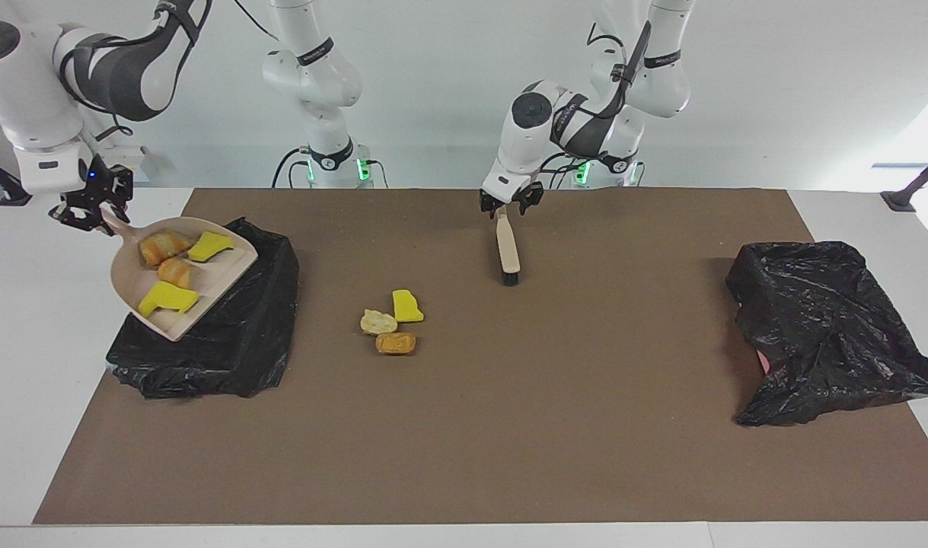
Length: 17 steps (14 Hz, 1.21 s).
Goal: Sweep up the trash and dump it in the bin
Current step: 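Carry the dustpan to the black bag with the right gripper, then tip the dustpan into the bag while the left gripper drops the brush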
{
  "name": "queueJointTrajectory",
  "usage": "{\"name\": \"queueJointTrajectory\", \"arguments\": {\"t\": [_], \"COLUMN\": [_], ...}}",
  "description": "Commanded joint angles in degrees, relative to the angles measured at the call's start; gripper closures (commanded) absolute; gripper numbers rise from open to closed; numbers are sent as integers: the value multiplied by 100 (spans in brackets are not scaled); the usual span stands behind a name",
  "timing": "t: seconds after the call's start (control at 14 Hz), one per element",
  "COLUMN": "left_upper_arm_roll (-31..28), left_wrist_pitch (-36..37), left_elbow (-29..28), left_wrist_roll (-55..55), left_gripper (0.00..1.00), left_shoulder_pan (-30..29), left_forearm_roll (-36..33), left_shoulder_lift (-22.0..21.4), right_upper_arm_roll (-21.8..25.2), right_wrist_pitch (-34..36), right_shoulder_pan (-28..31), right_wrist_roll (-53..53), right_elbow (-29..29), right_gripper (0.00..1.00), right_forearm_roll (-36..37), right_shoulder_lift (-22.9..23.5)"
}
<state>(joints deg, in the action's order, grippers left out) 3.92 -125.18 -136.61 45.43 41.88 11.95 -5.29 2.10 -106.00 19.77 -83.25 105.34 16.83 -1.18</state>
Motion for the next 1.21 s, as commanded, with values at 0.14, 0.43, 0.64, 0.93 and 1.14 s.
{"name": "queueJointTrajectory", "arguments": {"t": [0.14, 0.43, 0.64, 0.93, 1.14], "left_upper_arm_roll": [3, 3, 3, -5, -5], "left_wrist_pitch": [248, 1116, 1452, 1715, 2198], "left_elbow": [423, 1607, 2356, 2857, 3262], "left_wrist_roll": [-323, -1411, -1939, -2897, -3635], "left_gripper": [0, 0, 0, 0, 0], "left_shoulder_pan": [-793, -1882, -2498, -3246, -3589], "left_forearm_roll": [35, 35, -210, -499, -738], "left_shoulder_lift": [37, 527, 845, 854, 872], "right_upper_arm_roll": [-123, -140, -158, -158, -158], "right_wrist_pitch": [-96, -8, -245, -368, -299], "right_shoulder_pan": [-201, -544, -553, -501, -561], "right_wrist_roll": [-42, -25, -34, -69, -60], "right_elbow": [57, 196, 558, 576, 480], "right_gripper": [100, 100, 100, 100, 100], "right_forearm_roll": [918, 1534, 1657, 1727, 1806], "right_shoulder_lift": [-49, -399, -620, -629, -629]}}
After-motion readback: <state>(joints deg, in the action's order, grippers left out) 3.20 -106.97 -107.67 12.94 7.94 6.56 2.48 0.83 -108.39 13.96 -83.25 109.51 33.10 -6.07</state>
